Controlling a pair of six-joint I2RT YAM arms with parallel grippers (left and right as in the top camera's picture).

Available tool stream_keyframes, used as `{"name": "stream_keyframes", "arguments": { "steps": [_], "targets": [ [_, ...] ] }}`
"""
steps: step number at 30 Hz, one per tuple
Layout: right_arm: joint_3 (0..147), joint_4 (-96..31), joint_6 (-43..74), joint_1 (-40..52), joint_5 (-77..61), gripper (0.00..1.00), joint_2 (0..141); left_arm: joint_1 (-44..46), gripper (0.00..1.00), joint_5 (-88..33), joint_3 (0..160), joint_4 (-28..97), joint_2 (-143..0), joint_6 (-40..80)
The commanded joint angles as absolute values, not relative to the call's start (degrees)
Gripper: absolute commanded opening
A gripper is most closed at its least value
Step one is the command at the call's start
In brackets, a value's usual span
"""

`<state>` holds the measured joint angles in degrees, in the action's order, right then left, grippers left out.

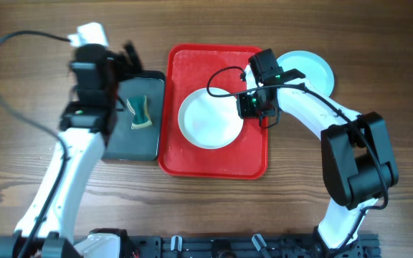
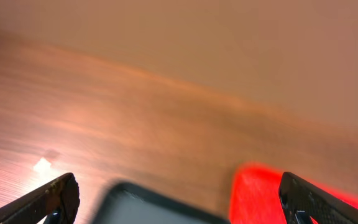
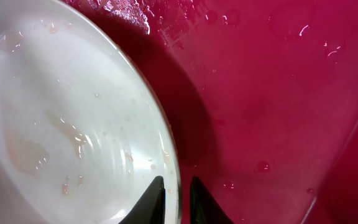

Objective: Clean dirty plates on tray and stack at the side

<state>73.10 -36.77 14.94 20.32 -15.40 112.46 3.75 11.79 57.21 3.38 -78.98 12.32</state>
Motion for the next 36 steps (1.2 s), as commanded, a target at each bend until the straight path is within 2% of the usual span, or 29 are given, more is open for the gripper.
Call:
{"name": "stream_keyframes", "arguments": {
  "steps": [1, 3, 9, 11, 13, 14, 18, 24, 31, 36],
  "targets": [
    [72.69, -36.36, 15.22, 20.73, -16.08, 0.18, 111.15, -1.43, 1.0, 13.98, 57.41, 4.29, -78.81, 12.58],
    [72.62, -36.25, 15.18, 20.73, -16.08, 0.25, 111.18, -2.83, 1.0, 13.98, 57.39, 6.72, -78.81, 12.6],
    [71.5, -33.98, 15.18, 20.73, -16.08, 0.29, 111.24, -3.16, 1.0, 13.98, 57.39, 10.74, -78.81, 12.58],
    [70.74, -33.45, 15.18, 20.73, -16.08, 0.25, 111.33, -3.16, 1.0, 13.98, 57.39, 12.36, -78.81, 12.58],
    [70.76, -33.26, 15.11, 20.73, -16.08, 0.14, 111.33, -3.16, 1.0, 13.98, 57.39, 13.67, -78.81, 12.58],
    [70.81, -32.88, 15.05, 20.73, -16.08, 0.04, 111.33, -3.16, 1.0, 13.98, 57.39, 14.28, -78.81, 12.6],
    [72.82, -32.75, 14.96, 19.94, -16.1, 0.04, 111.09, -3.16, 1.0, 13.98, 57.39, 15.57, -78.81, 12.58],
    [81.95, -40.18, 14.98, 19.33, -16.08, 0.04, 108.01, -3.16, 1.0, 13.98, 57.39, 15.57, -78.81, 12.58],
    [82.54, -39.7, 10.63, 19.81, -15.51, 0.04, 105.91, -3.16, 1.0, 13.98, 57.39, 15.57, -78.81, 12.58],
    [82.56, -38.33, 10.46, 22.7, -5.3, 0.04, 102.83, -3.16, 1.0, 13.98, 57.39, 15.57, -78.81, 12.58]
  ]
}}
